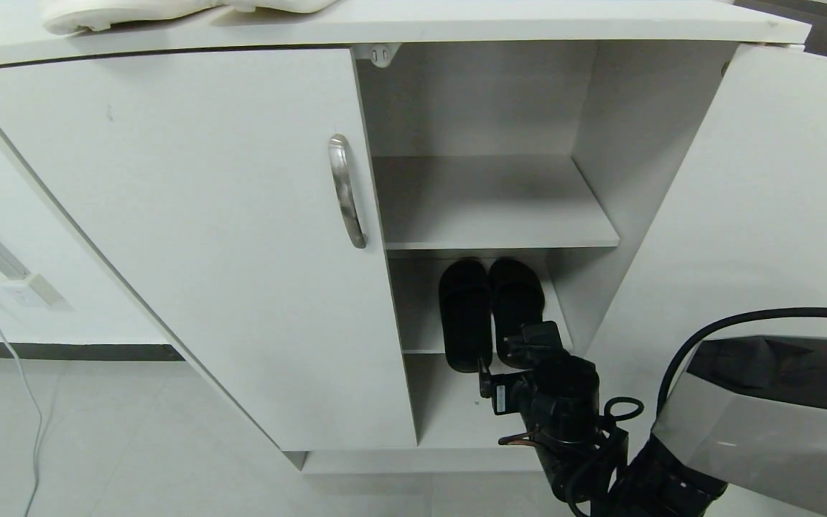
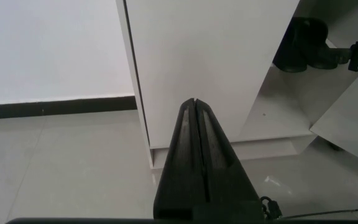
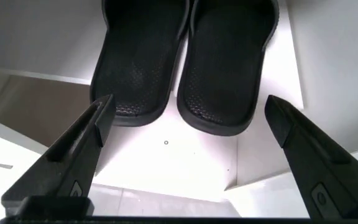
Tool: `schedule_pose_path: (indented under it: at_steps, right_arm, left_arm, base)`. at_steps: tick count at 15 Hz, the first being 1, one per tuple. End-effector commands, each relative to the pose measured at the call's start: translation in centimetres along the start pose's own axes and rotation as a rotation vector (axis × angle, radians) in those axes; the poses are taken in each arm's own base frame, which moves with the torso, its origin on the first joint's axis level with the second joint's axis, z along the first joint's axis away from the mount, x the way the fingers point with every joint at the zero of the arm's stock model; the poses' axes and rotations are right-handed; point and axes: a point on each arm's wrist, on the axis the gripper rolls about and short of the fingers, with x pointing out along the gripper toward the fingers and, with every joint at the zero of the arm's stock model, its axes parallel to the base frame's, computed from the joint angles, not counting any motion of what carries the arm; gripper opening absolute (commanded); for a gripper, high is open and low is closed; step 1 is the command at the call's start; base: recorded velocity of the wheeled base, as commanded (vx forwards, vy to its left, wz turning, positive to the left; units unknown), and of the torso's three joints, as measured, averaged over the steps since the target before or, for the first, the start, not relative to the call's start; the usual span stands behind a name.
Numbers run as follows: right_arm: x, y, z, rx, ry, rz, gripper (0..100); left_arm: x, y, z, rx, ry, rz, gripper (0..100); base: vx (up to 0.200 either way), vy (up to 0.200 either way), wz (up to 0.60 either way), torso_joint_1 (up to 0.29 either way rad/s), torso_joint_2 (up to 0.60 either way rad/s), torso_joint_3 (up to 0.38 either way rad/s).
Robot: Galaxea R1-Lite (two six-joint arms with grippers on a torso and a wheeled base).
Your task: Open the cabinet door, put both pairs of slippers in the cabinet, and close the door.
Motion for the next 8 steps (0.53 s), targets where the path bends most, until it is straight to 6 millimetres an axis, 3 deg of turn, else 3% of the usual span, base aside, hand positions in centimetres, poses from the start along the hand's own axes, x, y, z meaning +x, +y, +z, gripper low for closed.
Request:
schedule_pose_path:
  at_steps: [1,5,8]
  right_arm:
    - [0.02,0.05,-0.21,-0.003,0.004,0.001,100]
    - [0.02,0.05,-0.12,0.003,-0.004,0.000,100]
    - [-0.08,-0.03,-0.22,0.002,-0.003,-0.001,100]
  left_arm:
    - [0.01,0.00,0.00,0.000,0.001,0.000,0]
    - [0.01,0.00,0.00,0.000,0.001,0.000,0]
    - [0.01,0.00,0.00,0.000,0.001,0.001,0]
  base:
    - [-0.200,0.000,0.00,0.002,0.01,-0.002]
    - [-0.200,0.000,0.00,0.000,0.00,0.001]
    - [0.000,0.000,0.00,0.000,0.00,0.000]
